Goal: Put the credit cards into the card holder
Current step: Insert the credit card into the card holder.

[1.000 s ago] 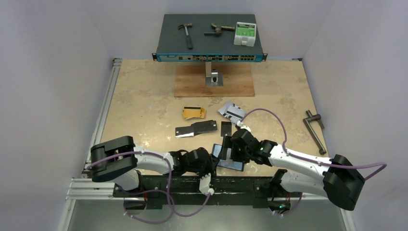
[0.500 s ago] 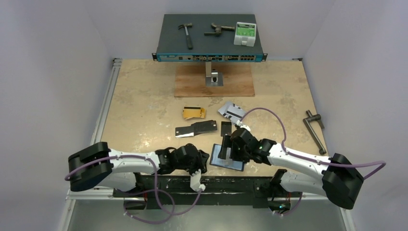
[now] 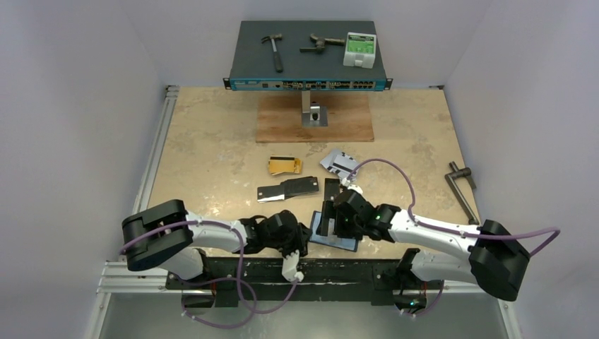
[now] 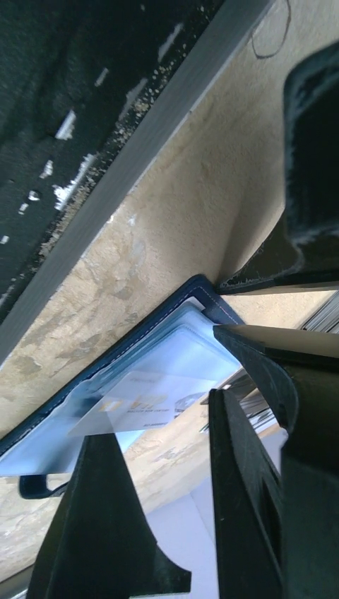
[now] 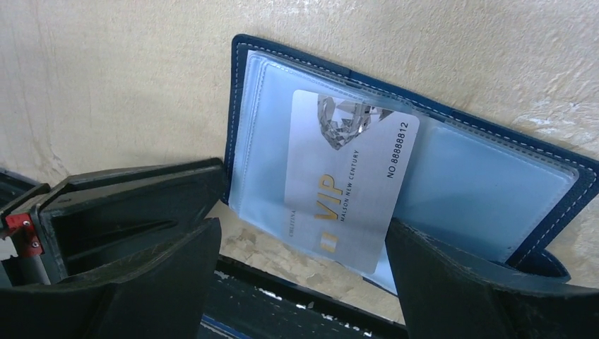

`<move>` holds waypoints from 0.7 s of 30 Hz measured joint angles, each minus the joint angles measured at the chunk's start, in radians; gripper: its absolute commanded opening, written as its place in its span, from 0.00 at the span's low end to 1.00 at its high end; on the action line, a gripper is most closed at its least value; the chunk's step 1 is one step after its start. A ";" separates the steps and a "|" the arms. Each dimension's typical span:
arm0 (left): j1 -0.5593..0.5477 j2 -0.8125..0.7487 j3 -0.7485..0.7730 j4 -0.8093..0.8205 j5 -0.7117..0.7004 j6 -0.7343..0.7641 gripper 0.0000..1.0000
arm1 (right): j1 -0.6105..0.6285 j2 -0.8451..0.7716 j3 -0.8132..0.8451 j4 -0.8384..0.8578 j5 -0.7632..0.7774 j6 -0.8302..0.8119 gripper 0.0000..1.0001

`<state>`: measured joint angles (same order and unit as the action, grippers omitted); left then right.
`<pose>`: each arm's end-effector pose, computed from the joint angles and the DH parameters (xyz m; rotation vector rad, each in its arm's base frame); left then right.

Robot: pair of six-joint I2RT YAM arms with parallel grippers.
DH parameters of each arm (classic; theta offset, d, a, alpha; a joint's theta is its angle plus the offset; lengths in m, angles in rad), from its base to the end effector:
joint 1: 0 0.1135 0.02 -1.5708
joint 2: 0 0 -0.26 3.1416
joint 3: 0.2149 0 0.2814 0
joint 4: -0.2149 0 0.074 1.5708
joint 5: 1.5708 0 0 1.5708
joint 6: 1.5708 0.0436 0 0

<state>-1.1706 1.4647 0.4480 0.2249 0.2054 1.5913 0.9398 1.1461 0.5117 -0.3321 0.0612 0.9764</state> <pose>0.0971 -0.2523 0.0868 2.3163 0.3443 -0.0353 0.1418 0.1895 0.1391 0.0745 2.6738 0.6350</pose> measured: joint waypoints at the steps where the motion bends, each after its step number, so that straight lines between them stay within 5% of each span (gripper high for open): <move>1: -0.005 0.000 0.000 0.001 0.000 0.000 0.21 | 0.003 0.000 0.000 0.001 0.000 0.003 0.86; 21: -0.081 0.003 0.014 -0.012 -0.028 -0.073 0.21 | 0.044 0.099 0.056 0.020 0.000 -0.004 0.87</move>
<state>-1.2514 1.4673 0.4622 0.2131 0.1776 1.5181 0.9840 1.2453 0.5678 -0.3122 0.0612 0.9722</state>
